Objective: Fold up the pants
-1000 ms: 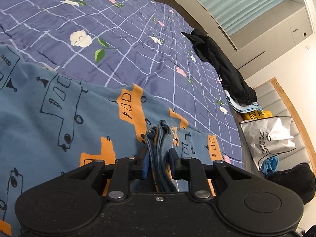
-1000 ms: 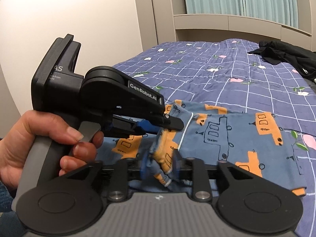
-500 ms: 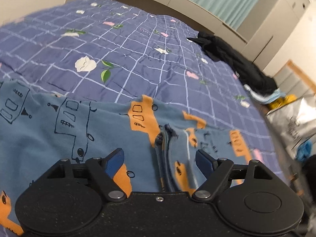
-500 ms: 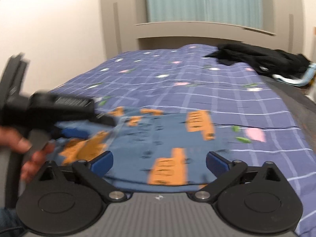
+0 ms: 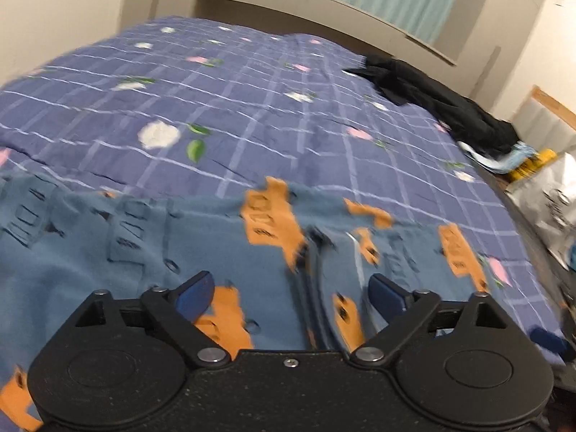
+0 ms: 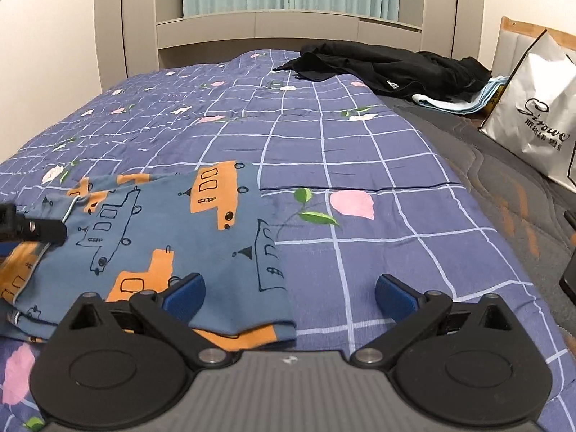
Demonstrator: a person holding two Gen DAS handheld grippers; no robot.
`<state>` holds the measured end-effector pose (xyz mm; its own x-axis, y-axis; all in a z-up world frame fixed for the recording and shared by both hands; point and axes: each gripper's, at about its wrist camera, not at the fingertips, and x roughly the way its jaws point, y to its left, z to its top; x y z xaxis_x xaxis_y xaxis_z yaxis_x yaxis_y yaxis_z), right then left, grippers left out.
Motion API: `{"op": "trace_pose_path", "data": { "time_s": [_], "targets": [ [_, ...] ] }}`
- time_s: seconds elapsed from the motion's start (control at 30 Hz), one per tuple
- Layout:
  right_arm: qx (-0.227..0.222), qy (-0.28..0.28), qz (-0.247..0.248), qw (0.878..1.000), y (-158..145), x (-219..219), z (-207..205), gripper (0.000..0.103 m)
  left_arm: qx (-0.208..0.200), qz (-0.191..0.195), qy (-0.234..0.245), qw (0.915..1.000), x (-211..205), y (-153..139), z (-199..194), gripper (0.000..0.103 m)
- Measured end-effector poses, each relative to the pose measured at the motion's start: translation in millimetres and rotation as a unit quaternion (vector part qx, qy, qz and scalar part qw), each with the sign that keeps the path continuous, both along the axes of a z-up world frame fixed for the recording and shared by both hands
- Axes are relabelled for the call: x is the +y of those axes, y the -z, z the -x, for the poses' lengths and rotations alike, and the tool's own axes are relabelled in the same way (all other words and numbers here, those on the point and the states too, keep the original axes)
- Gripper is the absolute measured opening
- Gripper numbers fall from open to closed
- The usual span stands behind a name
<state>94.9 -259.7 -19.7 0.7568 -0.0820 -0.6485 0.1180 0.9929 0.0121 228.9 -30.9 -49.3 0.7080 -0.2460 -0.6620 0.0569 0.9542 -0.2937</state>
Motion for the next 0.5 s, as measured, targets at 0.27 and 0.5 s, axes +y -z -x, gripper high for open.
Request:
{"op": "trace_pose_path", "data": {
  "time_s": [0.27,0.5],
  "targets": [
    [-0.018,-0.003,0.005,1.000,-7,12,14,0.103,-0.010,-0.031,-0.016,0.9993,0,2,10,0.101],
    [-0.029,-0.042,0.014,0.999,-12,39,25,0.103,-0.012,-0.030,-0.029,0.9991,11,-1,35,0.102]
  ]
}}
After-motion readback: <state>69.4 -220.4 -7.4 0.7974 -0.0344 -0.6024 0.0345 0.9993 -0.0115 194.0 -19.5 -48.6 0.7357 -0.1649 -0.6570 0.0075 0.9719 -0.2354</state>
